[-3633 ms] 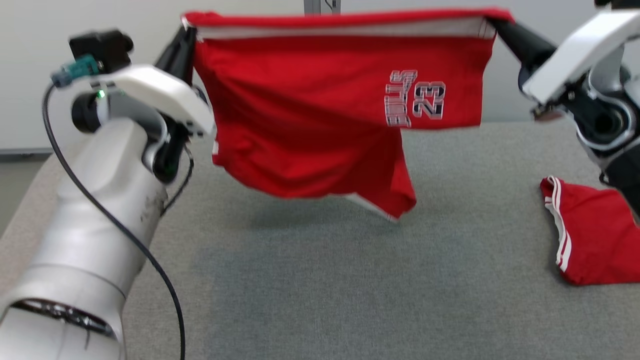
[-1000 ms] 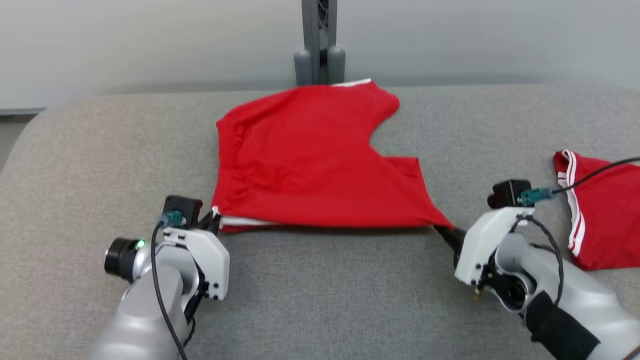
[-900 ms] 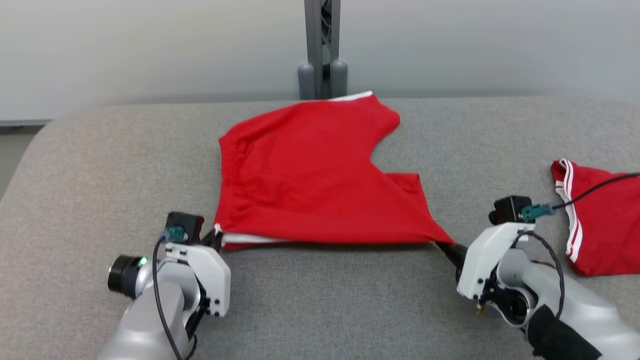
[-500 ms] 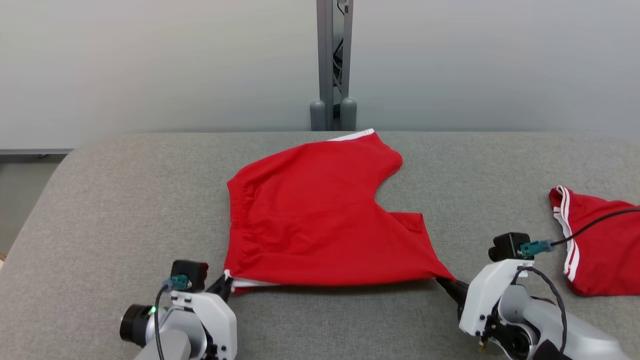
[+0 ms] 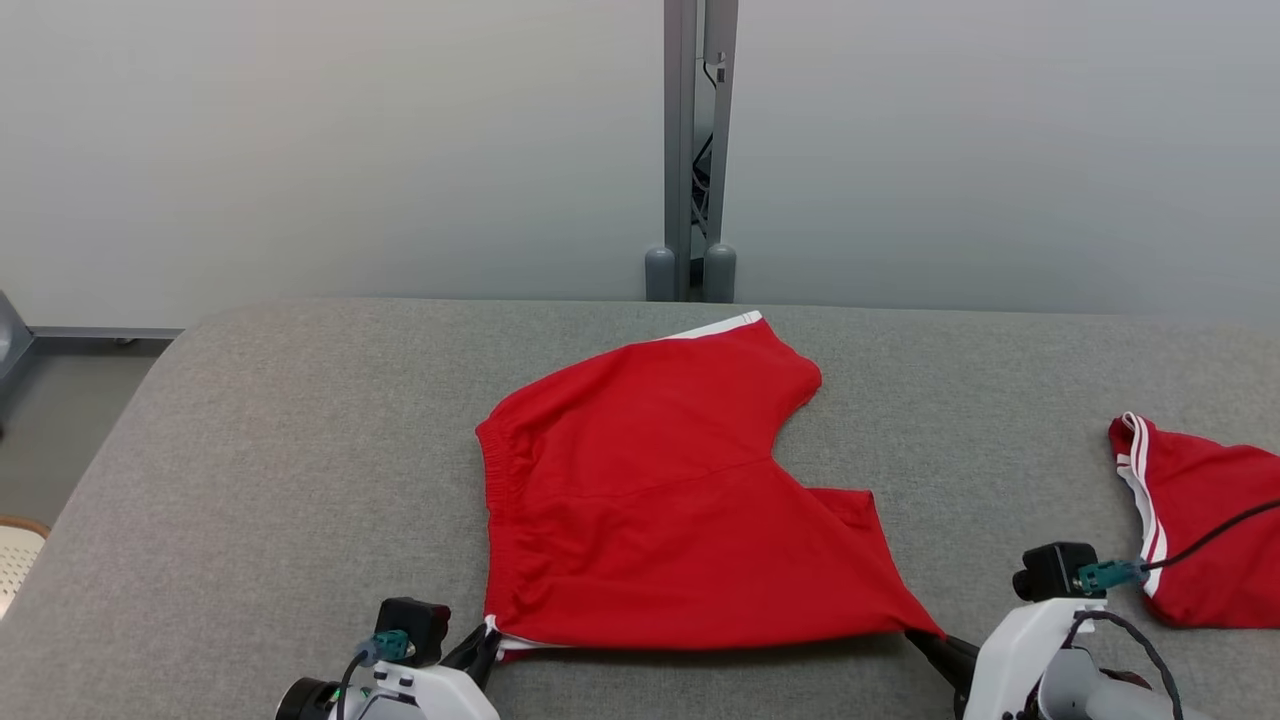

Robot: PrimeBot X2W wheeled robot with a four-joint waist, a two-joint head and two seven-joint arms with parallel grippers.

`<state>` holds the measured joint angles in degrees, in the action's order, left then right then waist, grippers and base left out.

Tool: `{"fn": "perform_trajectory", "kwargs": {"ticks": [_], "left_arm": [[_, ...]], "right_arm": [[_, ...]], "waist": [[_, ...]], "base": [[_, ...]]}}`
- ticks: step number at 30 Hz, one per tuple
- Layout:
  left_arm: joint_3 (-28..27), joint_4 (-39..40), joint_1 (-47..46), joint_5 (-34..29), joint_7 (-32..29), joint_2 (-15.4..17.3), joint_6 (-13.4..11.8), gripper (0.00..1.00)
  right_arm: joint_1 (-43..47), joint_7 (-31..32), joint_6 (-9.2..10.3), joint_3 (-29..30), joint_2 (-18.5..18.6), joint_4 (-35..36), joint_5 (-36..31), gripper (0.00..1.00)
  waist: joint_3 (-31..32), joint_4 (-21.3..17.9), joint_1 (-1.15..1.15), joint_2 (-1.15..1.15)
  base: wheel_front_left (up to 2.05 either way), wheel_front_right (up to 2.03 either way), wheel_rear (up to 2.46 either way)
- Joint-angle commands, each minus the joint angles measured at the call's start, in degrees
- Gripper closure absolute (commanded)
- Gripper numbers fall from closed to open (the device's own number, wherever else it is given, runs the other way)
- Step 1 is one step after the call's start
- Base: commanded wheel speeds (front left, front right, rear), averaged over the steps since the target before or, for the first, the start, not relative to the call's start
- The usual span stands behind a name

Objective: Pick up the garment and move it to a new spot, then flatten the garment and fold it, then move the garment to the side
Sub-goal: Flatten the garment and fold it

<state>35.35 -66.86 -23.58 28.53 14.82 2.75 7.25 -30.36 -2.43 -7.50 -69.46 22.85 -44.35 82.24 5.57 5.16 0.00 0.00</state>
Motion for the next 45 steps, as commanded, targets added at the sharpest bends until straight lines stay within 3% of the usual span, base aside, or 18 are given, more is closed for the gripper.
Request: {"fn": "perform_trajectory", "kwargs": {"ticks": [1, 22, 45], "left_arm": [[0.1, 0.2, 0.6, 0.0, 0.3, 0.4, 0.0, 1.00], [-4.3, 15.8, 12.6, -5.9, 0.3, 3.3, -2.9, 1.00], [-7.2, 25.1, 17.9, -10.4, 0.3, 3.6, -2.3, 1.00]], "right_arm": [[1.0, -0.3, 0.03, 0.0, 0.6, 0.4, 0.5, 1.00], [7.5, -5.4, 0.03, -1.3, 6.7, 8.3, 1.3, 1.00], [8.7, -6.1, 0.03, -0.7, 10.0, 13.6, 1.7, 1.00]], "waist": [[0.3, 0.1, 0.00, 0.00], [1.6, 1.1, 0.00, 0.00], [2.1, 1.8, 0.00, 0.00]], "base": [[0.00, 0.00, 0.00], [0.00, 0.00, 0.00], [0.00, 0.00, 0.00]]}}
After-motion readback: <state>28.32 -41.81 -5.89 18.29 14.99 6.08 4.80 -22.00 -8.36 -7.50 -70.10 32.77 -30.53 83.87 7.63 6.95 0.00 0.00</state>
